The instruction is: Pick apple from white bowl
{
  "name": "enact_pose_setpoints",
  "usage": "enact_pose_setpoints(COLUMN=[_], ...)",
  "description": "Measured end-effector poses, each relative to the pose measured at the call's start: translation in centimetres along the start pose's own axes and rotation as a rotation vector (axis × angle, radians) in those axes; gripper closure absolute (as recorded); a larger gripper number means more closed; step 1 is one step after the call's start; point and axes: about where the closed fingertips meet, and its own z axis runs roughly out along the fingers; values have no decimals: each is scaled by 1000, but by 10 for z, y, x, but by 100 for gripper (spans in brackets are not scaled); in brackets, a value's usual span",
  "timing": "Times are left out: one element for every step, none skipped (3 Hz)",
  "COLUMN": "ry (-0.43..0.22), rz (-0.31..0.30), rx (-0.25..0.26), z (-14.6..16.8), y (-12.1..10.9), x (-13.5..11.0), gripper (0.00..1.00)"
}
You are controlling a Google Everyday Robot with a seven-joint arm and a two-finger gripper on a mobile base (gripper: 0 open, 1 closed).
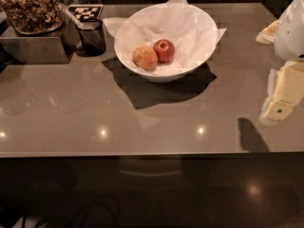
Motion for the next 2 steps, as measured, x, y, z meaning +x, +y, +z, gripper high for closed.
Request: enact_pose_setpoints(ry=[-12, -115], rz=[-12, -101], rx=[8, -37], z=[-3, -7], y=[-1, -7], x=[-1, -17], gripper=[0, 0])
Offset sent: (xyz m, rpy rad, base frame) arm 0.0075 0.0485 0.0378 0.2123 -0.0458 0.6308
